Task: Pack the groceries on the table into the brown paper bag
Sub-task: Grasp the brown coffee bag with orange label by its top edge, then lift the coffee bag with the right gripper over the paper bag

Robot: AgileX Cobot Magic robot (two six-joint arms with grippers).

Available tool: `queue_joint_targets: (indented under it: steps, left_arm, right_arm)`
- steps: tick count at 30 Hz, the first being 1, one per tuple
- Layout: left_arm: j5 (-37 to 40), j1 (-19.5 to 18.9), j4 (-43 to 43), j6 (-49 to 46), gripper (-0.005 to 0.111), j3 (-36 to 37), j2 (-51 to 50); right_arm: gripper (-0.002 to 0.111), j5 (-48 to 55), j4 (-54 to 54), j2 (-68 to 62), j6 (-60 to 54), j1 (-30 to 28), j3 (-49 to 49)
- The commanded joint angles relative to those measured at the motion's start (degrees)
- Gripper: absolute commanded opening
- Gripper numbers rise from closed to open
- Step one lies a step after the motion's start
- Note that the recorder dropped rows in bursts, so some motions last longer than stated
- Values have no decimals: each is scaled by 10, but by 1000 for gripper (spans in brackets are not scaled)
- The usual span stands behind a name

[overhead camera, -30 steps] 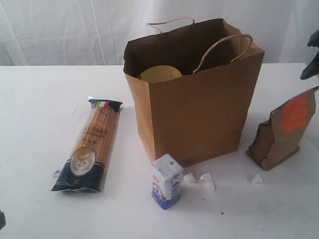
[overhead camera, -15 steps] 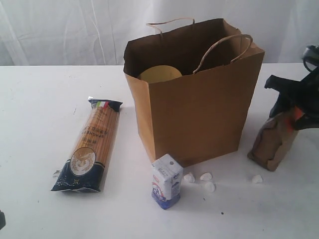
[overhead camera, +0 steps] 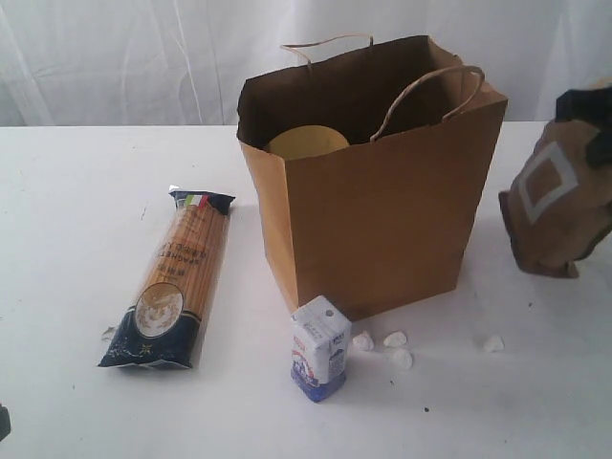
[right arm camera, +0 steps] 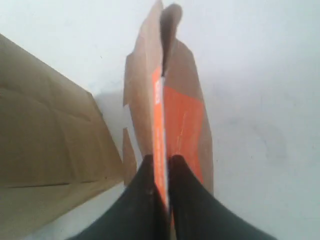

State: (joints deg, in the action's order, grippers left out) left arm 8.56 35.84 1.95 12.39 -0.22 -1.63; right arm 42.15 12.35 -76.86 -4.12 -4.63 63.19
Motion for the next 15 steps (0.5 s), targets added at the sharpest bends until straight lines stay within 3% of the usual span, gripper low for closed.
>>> queue_joint_targets:
  steps: [1,12,15]
  left_arm:
    - [1,2,-1,2,0,2,3]
    - [1,2,-1,2,0,2,3]
    - [1,2,-1,2,0,2,3]
  right_arm:
    - [0,-26,-4,67,-8,1,7]
    - [0,-26,50,170,-42,2,114]
    - [0,-26,111,174,-110,14,158]
